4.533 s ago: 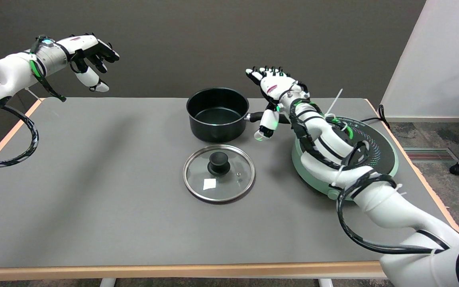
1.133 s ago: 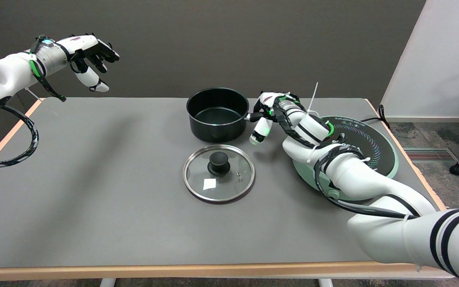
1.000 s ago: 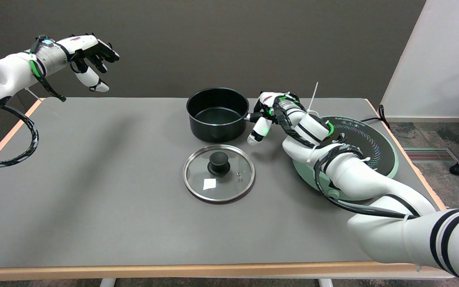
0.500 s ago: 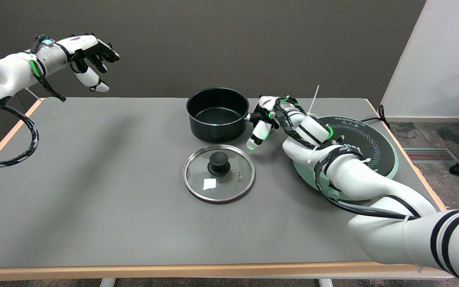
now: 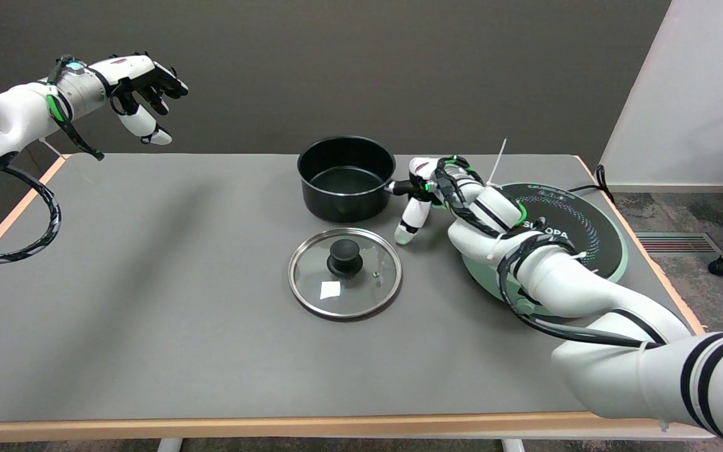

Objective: Pick up the pot.

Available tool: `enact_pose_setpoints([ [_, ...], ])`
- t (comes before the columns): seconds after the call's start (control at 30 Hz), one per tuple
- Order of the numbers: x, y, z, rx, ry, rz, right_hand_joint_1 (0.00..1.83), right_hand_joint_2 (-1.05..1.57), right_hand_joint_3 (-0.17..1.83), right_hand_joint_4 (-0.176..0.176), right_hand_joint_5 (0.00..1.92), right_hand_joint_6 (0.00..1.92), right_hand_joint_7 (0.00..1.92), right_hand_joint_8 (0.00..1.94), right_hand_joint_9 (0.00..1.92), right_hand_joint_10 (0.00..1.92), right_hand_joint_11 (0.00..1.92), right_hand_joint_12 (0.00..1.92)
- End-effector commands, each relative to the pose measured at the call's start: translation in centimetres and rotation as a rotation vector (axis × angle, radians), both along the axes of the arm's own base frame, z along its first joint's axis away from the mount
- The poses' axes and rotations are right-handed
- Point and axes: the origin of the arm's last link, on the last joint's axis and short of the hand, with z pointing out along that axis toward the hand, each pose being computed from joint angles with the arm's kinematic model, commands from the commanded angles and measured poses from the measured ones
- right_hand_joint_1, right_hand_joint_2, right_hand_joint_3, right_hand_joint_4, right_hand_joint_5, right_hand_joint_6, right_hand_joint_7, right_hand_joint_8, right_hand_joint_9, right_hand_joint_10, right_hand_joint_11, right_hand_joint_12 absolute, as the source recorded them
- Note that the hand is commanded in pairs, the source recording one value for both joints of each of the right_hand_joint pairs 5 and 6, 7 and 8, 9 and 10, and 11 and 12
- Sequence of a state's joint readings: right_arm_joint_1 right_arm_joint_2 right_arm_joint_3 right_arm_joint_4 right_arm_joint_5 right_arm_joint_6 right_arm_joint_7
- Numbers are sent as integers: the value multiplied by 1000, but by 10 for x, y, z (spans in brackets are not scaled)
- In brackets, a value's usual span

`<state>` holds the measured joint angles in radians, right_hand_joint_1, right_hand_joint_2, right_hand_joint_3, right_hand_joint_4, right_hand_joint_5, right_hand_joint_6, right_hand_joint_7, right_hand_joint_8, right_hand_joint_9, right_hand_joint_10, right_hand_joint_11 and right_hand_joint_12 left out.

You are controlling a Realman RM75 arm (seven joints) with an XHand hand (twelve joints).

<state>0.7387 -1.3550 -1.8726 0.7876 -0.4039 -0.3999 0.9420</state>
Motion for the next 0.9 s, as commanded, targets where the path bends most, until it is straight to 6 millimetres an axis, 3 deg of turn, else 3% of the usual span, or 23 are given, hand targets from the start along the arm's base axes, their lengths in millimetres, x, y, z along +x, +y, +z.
enact_pose_setpoints([
  [0.03,11,-3,-1,21,-2,36,1224,108,700,-17,1913,1913,1913,1913,1913,1913,1913,1913],
  [0.3,14,-4,0,21,-13,46,1227,170,742,-12,1920,1920,1920,1920,1920,1920,1920,1920],
  [0.47,12,-3,1,15,-33,42,1223,391,723,-14,1920,1920,1920,1920,1920,1920,1920,1920],
  [0.77,11,-2,7,-10,-67,41,958,851,772,-22,1920,1920,1920,1920,1920,1920,1920,1920],
  [0.9,12,-2,9,-9,-69,47,926,839,793,-48,1920,1920,1920,1920,1920,1920,1920,1920],
])
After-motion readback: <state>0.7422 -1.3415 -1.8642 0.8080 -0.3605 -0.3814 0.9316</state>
